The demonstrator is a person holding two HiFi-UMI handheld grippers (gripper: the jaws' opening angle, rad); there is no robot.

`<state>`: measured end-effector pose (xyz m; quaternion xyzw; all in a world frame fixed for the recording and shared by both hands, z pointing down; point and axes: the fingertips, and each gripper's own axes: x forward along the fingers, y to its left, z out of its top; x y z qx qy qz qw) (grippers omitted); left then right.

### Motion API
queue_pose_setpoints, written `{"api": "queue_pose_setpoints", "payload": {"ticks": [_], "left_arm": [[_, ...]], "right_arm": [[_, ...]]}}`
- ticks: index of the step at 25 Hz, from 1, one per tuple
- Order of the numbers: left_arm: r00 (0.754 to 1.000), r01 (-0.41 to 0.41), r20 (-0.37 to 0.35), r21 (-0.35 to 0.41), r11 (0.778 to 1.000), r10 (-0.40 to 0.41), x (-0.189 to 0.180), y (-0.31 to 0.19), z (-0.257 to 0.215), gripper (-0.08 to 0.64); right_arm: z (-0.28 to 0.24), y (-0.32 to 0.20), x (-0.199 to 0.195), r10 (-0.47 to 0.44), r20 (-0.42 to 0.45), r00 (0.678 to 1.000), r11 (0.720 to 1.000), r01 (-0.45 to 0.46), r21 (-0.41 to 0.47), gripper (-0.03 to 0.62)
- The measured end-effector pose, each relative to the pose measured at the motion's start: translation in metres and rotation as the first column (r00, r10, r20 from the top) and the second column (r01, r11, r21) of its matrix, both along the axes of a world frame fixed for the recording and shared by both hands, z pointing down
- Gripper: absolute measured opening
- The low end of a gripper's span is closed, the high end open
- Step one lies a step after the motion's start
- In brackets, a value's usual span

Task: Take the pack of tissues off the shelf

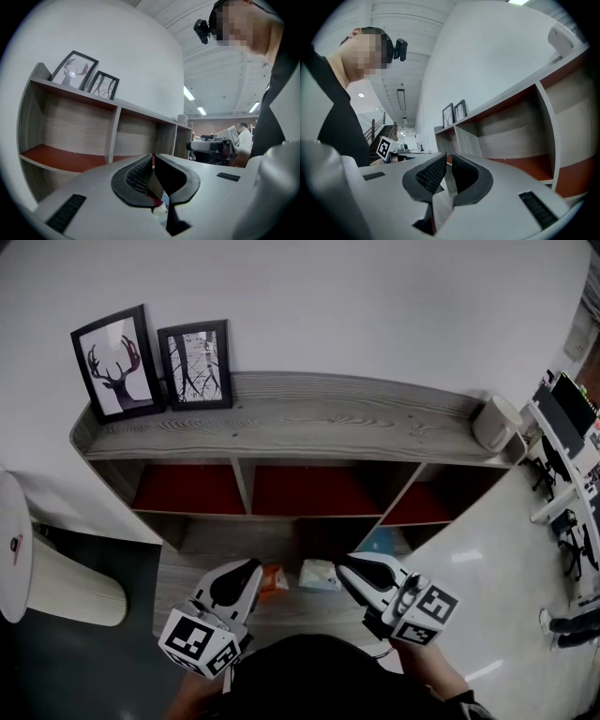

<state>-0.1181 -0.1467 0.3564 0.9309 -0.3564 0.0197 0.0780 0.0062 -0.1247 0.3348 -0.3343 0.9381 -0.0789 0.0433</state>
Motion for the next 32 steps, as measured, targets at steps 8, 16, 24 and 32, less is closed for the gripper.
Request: {"api": "queue_pose_setpoints", "payload": {"ticks": [8, 16, 24, 32], "left_arm": [[1.0, 0.005, 0.008, 0.014, 1.0, -0.005, 0.007, 0.004, -0.005, 0.028], [1.0, -0.01, 0.019, 0.016, 1.0, 0.009, 0.011, 0.006, -0.007, 0.028], [1.0, -0.012, 0.023, 0.012, 1.0, 0.012, 0.01, 0.006, -0.005, 0.028], [1.0, -0.011, 0.021, 0.007, 1.0, 0.011, 0.008, 0.004, -0.002, 0.028]], "right_arm": [[-0.004, 0.005, 0.008, -0.011, 0.009, 1.0, 1.0, 0.011, 0.01, 0.023], [0.001, 0.007, 0.01, -0.004, 0.001, 1.0, 1.0, 0.004, -0.004, 0.021], [0.007, 0.006, 0.01, 0.005, -0.001, 1.0, 1.0, -0.005, -0.022, 0.021], [0.018, 0.003, 0.009, 0.007, 0.005, 1.0, 0.998, -0.007, -0.06, 0.021]]}}
